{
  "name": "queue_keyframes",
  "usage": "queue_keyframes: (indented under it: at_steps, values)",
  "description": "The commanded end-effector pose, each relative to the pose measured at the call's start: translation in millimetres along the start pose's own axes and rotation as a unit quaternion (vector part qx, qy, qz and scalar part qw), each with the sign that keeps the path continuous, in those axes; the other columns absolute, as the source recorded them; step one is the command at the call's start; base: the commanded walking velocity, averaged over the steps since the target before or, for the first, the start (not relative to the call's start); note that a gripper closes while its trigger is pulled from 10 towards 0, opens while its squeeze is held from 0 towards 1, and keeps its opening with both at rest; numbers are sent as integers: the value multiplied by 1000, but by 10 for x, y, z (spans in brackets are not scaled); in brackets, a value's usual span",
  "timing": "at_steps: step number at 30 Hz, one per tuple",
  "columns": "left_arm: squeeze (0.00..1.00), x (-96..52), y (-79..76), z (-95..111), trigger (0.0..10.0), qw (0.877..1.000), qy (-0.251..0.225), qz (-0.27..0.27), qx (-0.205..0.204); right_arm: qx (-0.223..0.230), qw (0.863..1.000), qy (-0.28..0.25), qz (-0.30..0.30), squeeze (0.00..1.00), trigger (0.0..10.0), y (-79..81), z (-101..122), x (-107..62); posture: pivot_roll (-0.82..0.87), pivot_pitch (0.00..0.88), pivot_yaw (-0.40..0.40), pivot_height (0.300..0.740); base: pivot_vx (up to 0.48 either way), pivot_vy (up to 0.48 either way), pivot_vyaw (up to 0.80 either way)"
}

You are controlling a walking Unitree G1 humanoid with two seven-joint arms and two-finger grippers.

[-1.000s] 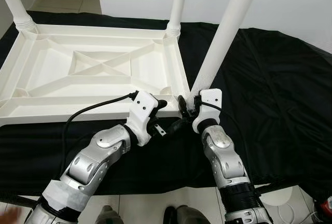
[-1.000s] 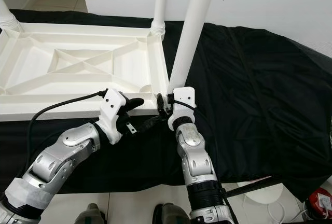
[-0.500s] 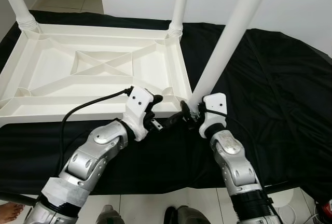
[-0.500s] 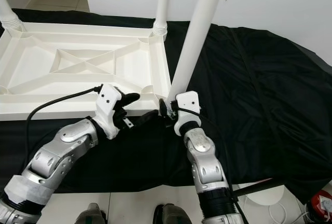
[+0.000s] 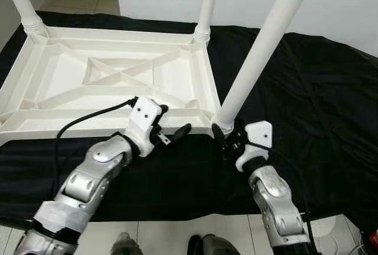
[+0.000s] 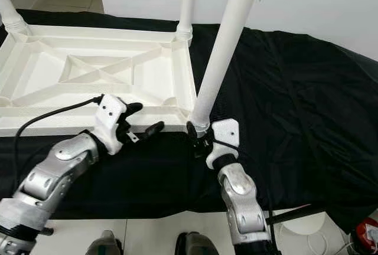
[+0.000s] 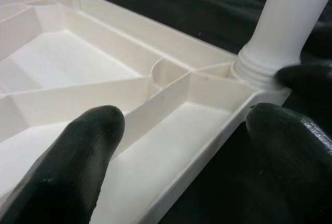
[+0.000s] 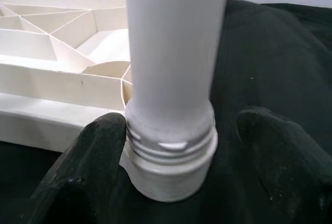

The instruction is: Building children table

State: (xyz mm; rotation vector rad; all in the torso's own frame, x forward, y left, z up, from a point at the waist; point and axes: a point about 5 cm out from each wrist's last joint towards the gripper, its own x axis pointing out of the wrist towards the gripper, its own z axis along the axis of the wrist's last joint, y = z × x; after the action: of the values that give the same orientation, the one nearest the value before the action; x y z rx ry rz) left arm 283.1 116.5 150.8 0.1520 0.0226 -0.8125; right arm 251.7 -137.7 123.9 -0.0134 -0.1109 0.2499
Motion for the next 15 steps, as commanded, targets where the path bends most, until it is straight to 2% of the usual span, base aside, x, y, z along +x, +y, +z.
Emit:
queue_keyframes:
  at_steps: [1,5,10,11,15]
  values:
    - [0,-69,38,-76,10000,999,20,-46,20,-6,1000,-6,-11,0,10000,-128,15,-110,38,94,-60,740,0,0,0]
    - [0,-171,190,-178,10000,998,47,-32,27,-9,1000,-2,-18,0,10000,-213,-15,-217,33,89,-45,740,0,0,0]
    - [0,-192,285,-243,10000,996,67,-28,46,-9,1000,-2,-20,0,10000,-241,-18,-228,35,84,-43,740,0,0,0]
    - [0,-202,343,-265,10000,995,77,-27,51,-12,1000,-4,-18,0,10000,-248,-9,-223,34,98,-40,740,0,0,0]
    - [0,-227,380,-304,10000,994,89,-27,52,-13,1000,-6,-19,0,10000,-259,-4,-228,32,98,-38,740,0,0,0]
